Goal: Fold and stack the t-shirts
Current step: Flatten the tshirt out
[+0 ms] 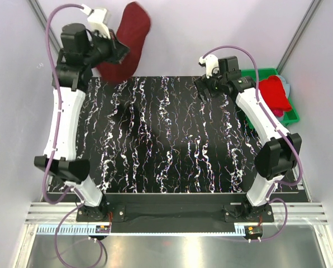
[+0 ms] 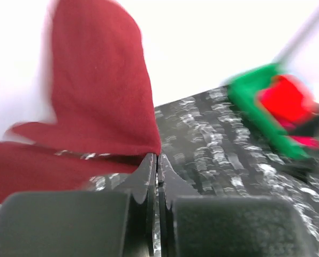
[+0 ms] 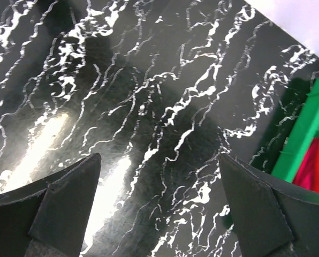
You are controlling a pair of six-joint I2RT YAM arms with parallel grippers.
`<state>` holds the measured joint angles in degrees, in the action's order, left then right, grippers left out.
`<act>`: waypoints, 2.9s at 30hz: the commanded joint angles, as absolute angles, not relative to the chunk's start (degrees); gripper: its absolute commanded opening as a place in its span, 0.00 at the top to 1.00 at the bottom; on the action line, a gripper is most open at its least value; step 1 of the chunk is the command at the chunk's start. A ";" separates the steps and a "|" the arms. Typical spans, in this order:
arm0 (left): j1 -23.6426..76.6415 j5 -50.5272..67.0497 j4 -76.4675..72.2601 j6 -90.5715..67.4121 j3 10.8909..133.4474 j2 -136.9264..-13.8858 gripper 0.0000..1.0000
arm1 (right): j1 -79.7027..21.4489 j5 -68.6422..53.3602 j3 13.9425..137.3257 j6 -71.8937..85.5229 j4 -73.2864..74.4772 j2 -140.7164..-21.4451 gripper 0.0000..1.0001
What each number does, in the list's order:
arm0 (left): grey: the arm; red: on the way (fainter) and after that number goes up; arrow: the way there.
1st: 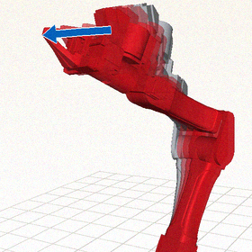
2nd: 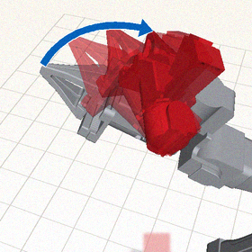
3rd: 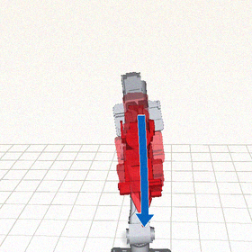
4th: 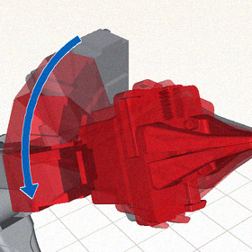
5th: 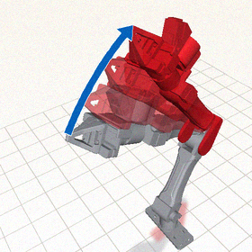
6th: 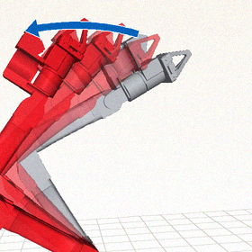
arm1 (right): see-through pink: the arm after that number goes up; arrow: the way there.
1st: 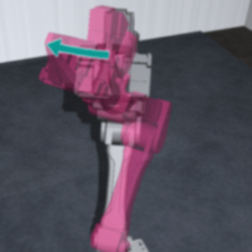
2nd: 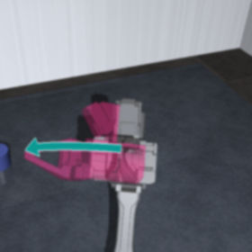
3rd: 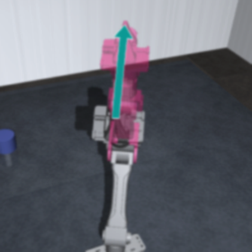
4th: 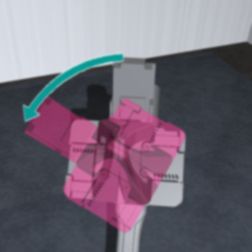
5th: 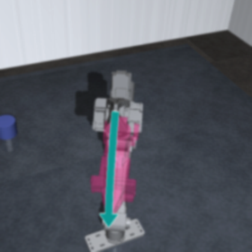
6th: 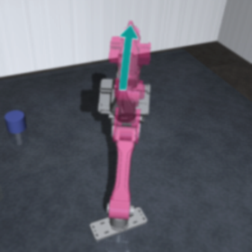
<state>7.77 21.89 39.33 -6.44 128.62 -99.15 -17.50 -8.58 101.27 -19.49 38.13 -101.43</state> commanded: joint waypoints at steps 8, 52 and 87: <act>11.95 41.49 36.30 -16.27 99.77 -89.66 0.34 | -17.14 -3.60 100.55 -19.25 34.81 -98.88 0.00; 7.38 11.16 38.32 -1.67 90.71 -90.62 0.20 | -24.70 -15.14 132.98 -19.69 43.25 -142.12 0.11; 5.36 3.52 35.60 -5.01 93.16 -94.39 0.27 | -25.58 -12.66 144.13 -28.46 42.63 -120.77 1.00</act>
<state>6.61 7.79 38.85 -3.77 89.76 -92.99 -24.97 -11.64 137.97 -24.08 44.88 -130.50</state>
